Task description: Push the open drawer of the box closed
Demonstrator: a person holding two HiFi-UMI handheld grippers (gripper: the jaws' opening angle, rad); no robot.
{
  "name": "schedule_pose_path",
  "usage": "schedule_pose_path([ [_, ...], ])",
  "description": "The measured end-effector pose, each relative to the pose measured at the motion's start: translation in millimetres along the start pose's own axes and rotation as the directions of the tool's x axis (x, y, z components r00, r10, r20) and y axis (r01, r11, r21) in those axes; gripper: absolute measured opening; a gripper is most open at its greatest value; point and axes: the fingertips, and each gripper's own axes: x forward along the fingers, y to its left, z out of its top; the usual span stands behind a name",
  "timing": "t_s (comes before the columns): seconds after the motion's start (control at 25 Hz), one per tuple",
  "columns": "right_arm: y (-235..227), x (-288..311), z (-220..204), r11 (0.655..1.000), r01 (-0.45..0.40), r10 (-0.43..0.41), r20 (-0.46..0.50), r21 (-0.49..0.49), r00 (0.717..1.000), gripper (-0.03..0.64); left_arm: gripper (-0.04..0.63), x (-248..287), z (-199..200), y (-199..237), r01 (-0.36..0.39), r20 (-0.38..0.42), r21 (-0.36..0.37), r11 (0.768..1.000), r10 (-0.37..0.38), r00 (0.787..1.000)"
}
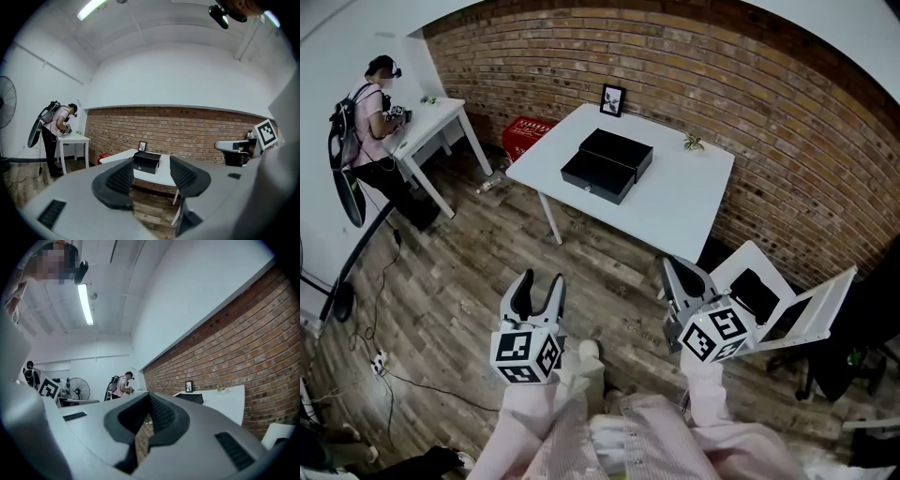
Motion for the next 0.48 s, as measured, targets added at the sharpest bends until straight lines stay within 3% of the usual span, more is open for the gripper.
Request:
schedule_pose_path([
  [0.48,-27,104,-7,0.999,0.031,-0.031,-0.018,0.007,0.999,0.003,0.232,99,4,56,0.049,-0.041,-0.024,0.999,-0.05,0.998],
])
